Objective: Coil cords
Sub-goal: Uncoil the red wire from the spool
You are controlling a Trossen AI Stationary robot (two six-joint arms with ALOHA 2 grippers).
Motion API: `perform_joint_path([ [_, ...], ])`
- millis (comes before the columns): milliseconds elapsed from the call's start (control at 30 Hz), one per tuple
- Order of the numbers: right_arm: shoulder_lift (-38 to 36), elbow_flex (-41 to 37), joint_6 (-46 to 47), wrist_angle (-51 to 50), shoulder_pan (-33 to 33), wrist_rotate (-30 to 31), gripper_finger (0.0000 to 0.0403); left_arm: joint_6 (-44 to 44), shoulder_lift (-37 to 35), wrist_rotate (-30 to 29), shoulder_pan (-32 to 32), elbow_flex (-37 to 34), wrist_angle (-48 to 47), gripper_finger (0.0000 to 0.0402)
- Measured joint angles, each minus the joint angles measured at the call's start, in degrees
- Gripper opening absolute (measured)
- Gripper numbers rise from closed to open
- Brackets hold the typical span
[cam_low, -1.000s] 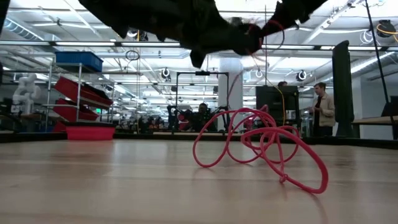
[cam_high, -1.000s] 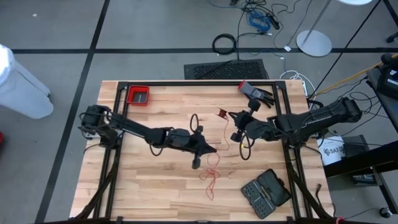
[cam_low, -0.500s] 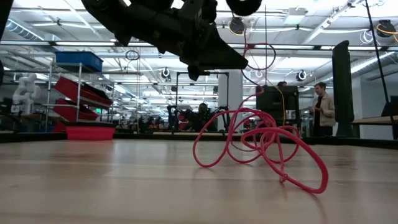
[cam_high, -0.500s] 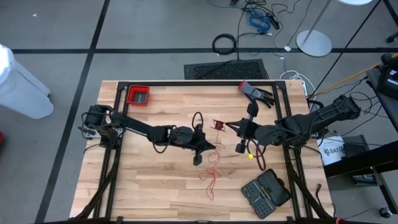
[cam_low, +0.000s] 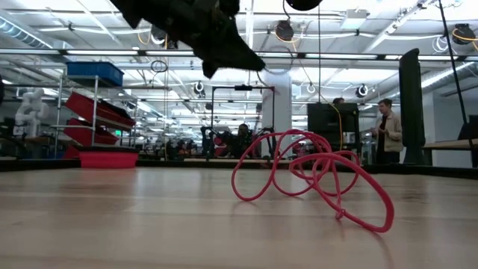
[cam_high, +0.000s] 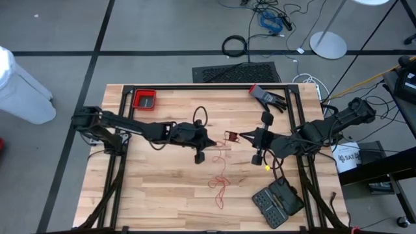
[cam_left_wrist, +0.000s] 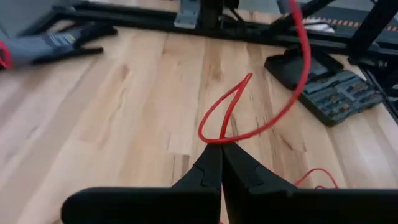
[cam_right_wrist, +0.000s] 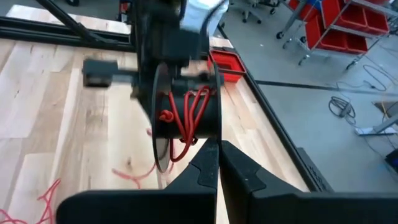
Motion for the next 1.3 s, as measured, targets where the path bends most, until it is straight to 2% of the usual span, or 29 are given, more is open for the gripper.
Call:
perform_joint_path([
  [300, 0.00, 0.00, 2.05, -0.89, -0.07, -4.17, 0.0000, 1.03, -7.61, -2.47, -0.78, -0.02, -6.02, 0.0000],
  [633, 0.00, 0.00, 5.26, -7.41, -0.09, -4.31, 0.0000, 1.97, -14.62, -9.00, -2.80, -0.02, -12.71, 0.0000],
  [967, 1.27, 0.00, 2.66, -8.02, -1.67, -3.57, 0.0000, 2.40, -16.48, -8.83, -5.53, -0.02, -9.58, 0.0000],
  [1133, 5.18, 0.00, -2.48, -8.21, -1.73, 1.55, 0.0000, 3.49, -16.48, -2.89, -6.67, -0.02, -4.24, 0.0000],
  [1300, 8.46, 0.00, -5.69, -8.16, -2.36, 7.42, 0.0000, 3.53, -16.48, -1.45, -7.80, -0.02, -1.69, 0.0000],
])
